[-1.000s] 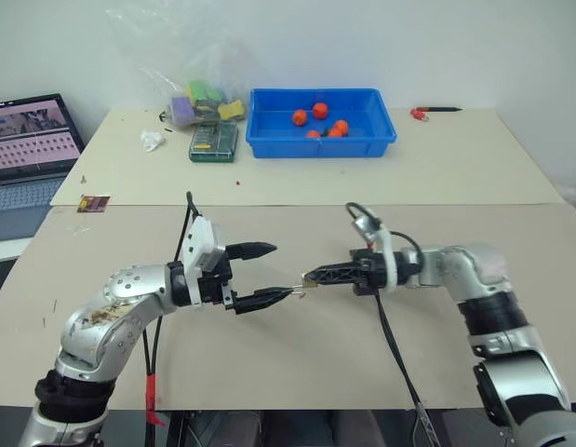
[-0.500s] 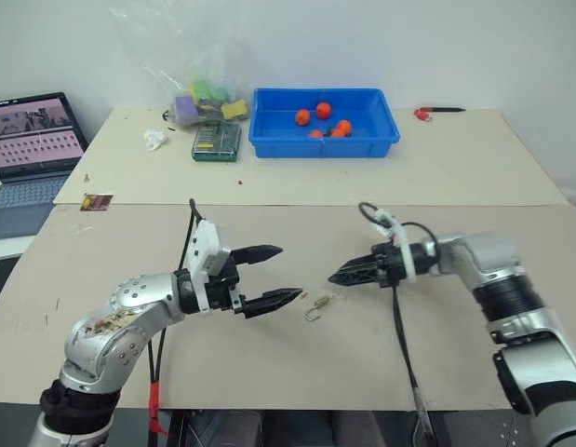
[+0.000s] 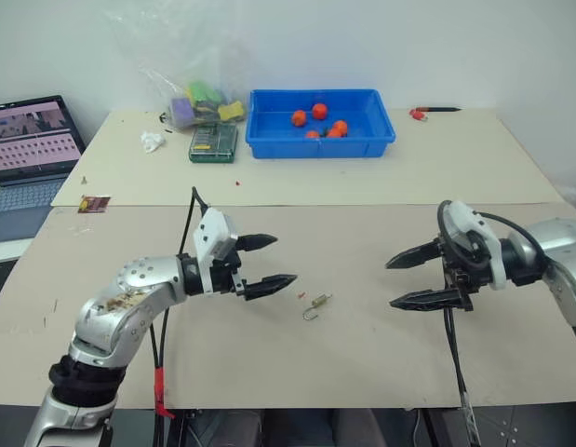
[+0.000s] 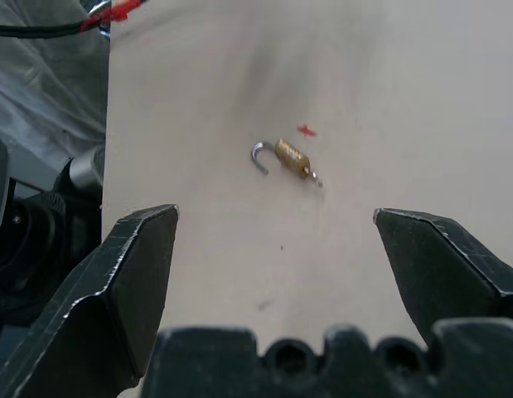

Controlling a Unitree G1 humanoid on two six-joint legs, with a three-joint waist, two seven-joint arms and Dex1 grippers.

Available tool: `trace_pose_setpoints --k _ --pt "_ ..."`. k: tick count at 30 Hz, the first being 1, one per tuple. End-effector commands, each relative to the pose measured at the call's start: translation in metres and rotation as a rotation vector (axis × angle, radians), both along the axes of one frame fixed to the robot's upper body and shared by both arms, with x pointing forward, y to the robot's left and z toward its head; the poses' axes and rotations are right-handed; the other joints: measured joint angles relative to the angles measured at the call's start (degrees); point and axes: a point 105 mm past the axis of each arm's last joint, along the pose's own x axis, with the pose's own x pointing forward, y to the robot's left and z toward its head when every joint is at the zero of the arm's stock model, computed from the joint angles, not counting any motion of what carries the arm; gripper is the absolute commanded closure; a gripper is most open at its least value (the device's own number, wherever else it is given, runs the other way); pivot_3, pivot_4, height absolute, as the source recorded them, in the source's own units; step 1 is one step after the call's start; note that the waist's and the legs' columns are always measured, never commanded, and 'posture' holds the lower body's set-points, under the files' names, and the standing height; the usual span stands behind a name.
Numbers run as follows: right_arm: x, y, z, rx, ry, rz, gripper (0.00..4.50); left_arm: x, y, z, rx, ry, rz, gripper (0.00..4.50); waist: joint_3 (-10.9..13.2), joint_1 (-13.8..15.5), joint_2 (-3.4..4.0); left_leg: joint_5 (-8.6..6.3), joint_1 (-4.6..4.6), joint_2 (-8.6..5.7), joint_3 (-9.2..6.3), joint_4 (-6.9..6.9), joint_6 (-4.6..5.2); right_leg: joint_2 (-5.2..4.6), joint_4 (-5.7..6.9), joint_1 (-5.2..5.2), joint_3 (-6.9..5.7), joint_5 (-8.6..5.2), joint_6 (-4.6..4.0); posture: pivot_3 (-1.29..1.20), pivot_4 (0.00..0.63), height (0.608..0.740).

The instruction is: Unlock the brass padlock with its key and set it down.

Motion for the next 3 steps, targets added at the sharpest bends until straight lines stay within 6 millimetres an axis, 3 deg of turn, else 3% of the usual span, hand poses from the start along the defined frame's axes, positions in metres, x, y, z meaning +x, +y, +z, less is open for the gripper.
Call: trace_pose_setpoints --k 1,3 --pt "-0.0037 -0.0003 0.017 0.035 -0.076 -0.038 0.02 0.0073 0.0119 0.0143 0.025 -0.091 0.029 0.0 0.0 0.06 0.0 0.0 0.0 0.0 -0.01 0.0 0.0 0.0 -0.01 0.0 0.0 0.0 0.0 0.0 0.15 0.74" --pt "-0.002 -0.0036 0.0171 0.036 -0.092 -0.065 0.02 0.0076 0.0143 0.0154 0.045 -0.113 0.024 0.0 0.0 0.08 0.0 -0.01 0.0 -0.01 0.0 0.0 0.02 -0.01 -0.01 0.0 0.0 0.01 -0.01 0.0 0.15 0.74"
